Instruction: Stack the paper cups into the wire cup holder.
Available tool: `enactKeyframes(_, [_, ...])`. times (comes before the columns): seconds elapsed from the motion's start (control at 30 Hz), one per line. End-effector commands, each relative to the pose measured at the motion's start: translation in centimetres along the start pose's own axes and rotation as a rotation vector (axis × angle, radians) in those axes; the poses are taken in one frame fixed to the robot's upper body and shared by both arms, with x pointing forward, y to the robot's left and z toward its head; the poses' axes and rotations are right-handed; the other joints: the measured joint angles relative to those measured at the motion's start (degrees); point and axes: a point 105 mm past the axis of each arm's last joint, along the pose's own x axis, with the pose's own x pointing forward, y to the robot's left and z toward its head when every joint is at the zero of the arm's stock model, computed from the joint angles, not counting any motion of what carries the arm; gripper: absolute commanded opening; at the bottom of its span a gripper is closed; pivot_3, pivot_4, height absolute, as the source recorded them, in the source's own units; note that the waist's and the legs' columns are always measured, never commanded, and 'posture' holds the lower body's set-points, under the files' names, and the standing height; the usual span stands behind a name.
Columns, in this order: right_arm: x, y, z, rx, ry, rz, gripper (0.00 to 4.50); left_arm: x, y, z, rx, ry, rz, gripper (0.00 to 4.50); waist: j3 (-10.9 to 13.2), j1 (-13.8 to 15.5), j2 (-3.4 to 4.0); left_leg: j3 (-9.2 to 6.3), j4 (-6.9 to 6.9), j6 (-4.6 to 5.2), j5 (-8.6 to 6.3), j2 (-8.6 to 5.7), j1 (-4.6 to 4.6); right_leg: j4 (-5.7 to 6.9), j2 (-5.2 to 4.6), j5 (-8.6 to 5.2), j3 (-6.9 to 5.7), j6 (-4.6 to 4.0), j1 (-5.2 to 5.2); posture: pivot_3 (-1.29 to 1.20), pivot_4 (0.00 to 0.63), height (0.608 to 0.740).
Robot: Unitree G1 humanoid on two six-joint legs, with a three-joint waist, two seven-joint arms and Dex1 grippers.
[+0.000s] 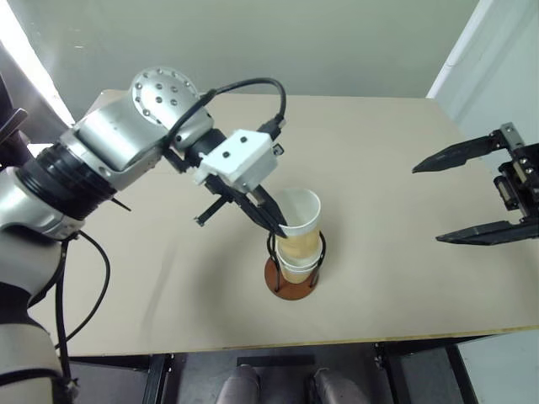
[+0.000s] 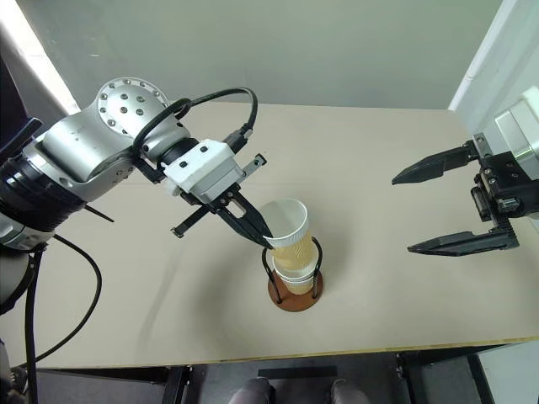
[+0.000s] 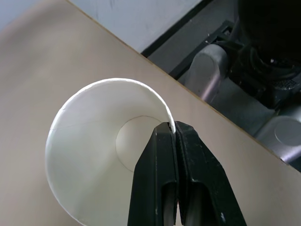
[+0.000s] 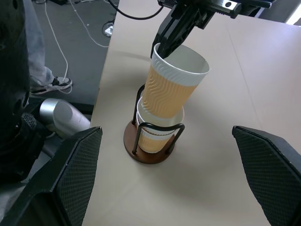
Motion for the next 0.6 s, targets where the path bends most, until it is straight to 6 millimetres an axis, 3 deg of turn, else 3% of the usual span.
enactKeyframes(0.03, [-0.9,0.0,1.0,-0.054,0.012,-0.044,4.5,-0.4,-0.1,0.8,0.06,0.027,-0.031,0.04,0.0,0.0,0.0,0.0,0.0,0.01,0.0,0.0,0.0,0.0,0.0,0.0,0.0,0.0,0.0,0.0,0.15,0.74])
enactKeyframes(0.17, [-0.8,-0.1,0.9,-0.056,0.011,-0.046,4.5,-0.2,-0.1,0.7,0.057,0.027,-0.033,0.04,0.0,0.0,0.0,0.02,0.01,0.02,-0.01,-0.01,0.0,0.01,-0.02,0.01,0.0,0.02,0.0,0.0,0.15,0.74])
enactKeyframes(0.27, [-0.8,-0.2,0.9,-0.056,0.009,-0.047,4.5,-0.1,0.2,0.1,0.047,0.05,-0.033,0.58,0.0,0.1,0.0,0.02,0.04,0.03,-0.02,-0.02,0.0,0.02,-0.04,0.02,0.0,0.04,0.01,0.0,0.15,0.74])
enactKeyframes(0.6, [-0.6,-0.6,0.8,-0.062,0.004,-0.048,4.5,-0.1,1.5,0.1,0.063,0.036,0.015,4.09,0.0,0.2,0.0,0.07,0.1,0.07,-0.04,-0.05,-0.03,0.01,-0.1,0.05,0.01,0.09,0.01,0.0,0.15,0.74])
